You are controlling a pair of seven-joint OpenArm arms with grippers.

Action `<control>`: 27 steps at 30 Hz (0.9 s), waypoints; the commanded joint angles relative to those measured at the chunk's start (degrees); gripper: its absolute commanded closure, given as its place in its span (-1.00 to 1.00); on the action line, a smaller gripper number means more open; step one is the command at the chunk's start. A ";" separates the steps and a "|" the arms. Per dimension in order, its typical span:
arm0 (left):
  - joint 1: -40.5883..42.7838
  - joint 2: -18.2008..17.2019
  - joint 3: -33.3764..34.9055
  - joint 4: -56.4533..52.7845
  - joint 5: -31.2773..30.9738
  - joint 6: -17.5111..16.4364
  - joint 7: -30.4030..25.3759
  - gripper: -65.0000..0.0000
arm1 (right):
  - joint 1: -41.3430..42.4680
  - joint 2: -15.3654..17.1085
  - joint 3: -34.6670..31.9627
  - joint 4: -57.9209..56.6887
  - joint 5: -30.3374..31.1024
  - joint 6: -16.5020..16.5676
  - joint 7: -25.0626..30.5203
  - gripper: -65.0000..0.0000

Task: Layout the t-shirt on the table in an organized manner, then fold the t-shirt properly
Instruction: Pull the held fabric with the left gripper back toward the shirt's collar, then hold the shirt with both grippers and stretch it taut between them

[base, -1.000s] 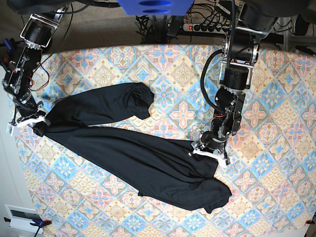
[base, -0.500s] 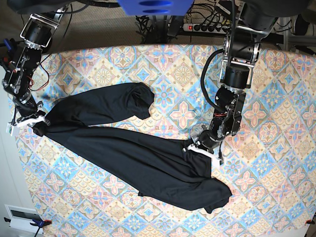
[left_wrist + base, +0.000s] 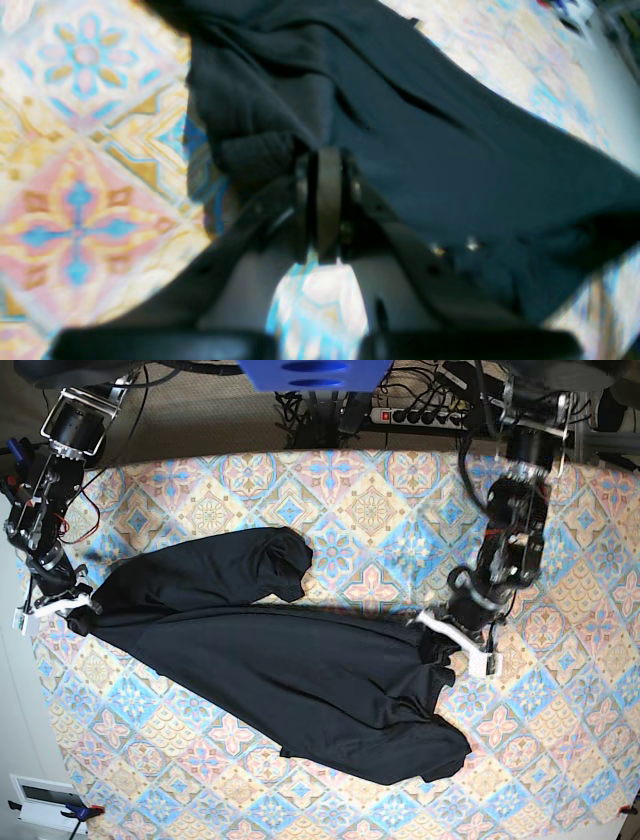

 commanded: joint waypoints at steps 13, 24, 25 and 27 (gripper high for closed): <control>11.47 -1.90 -6.91 0.13 0.70 0.20 5.21 0.55 | 0.67 1.25 0.40 1.27 1.16 0.70 1.35 1.00; 9.88 -0.76 -12.72 0.13 0.17 0.02 11.89 0.02 | 0.50 1.25 0.40 1.36 1.16 0.70 1.35 1.00; 9.71 -0.15 -13.24 0.13 0.17 0.02 11.98 0.02 | 0.50 1.25 0.40 1.36 1.16 0.70 1.35 1.00; 8.21 0.73 -13.07 -0.04 0.52 0.02 12.15 0.02 | 0.50 1.25 0.40 1.44 1.25 0.70 1.35 1.00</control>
